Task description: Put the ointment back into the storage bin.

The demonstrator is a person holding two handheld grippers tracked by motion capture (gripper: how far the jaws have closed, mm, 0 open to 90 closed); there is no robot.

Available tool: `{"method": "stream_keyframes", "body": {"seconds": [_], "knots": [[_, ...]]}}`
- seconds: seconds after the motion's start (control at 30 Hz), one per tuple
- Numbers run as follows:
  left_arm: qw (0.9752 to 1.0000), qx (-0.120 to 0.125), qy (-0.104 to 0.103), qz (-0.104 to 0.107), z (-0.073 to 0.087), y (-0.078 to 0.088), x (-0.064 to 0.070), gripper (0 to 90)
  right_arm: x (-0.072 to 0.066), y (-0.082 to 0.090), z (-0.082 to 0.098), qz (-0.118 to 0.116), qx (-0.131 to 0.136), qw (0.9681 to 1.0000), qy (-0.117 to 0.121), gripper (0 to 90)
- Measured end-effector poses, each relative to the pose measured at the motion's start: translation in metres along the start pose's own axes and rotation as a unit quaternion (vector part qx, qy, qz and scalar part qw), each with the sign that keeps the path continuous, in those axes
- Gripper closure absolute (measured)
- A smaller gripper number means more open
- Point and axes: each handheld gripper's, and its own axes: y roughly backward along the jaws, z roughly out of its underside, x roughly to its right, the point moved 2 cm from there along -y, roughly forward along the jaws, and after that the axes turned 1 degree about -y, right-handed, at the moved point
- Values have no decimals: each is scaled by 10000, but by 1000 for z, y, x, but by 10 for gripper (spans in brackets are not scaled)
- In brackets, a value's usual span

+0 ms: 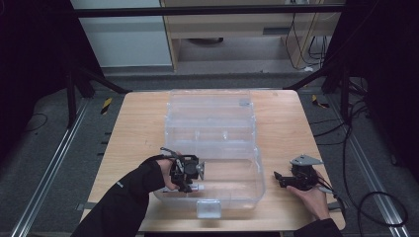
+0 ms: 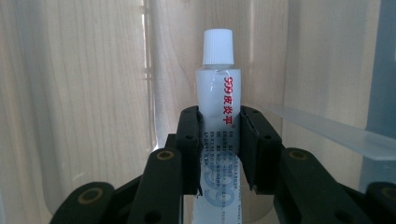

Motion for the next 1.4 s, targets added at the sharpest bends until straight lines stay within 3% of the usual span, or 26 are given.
{"method": "stream_keyframes", "body": {"seconds": [0.07, 0.17, 0.2, 0.3, 0.33, 0.47, 0.67, 0.77, 0.8, 0.83, 0.93, 1.23, 1.4], "knots": [[10000, -25, 59, 17, 0, -1, 1, 703, 0, 0, 0, -4, 19, 10000, -15, 193], [9999, -48, -119, 26, -1, -4, -2, 702, 0, 0, 0, -14, 27, 10000, -12, 193], [10000, -78, 23, 32, -1, -5, 0, 702, 0, 0, 0, -14, 27, 10000, -23, 193], [9998, -76, -135, 78, -1, -9, -2, 702, 0, 1, 0, -18, 30, 10000, -28, 193], [9999, -118, 47, 108, -1, -10, 1, 702, 0, 0, 0, -17, 27, 10000, -26, 193], [9998, -145, 47, 127, -1, -12, 1, 701, 0, 0, 0, -7, 24, 10000, -16, 192], [9996, -155, -198, 133, -2, -15, -3, 696, 0, 0, 0, -19, 23, 10000, -11, 192], [9998, -180, 80, 104, 0, -15, 0, 686, 0, 0, 0, -11, 15, 10000, -6, 191], [9984, -216, 159, -497, 1, -10, -1, 676, 0, 0, 0, -6, 6, 10000, -1, 191], [9997, -144, -197, 62, 0, -14, -4, 684, 0, 0, 0, -8, -5, 10000, 2, 191], [9995, -163, -254, 36, 2, -11, -3, 679, 0, 0, 0, -10, 1, 10000, -9, 191], [9992, 273, -165, -240, 9, 10, -1, 621, 1, 0, 0, 5, 12, 10000, 3, 190], [9959, 738, -22, -522, 15, 34, 2, 571, 0, 1, 0, -7, 16, 10000, -44, 190]]}}
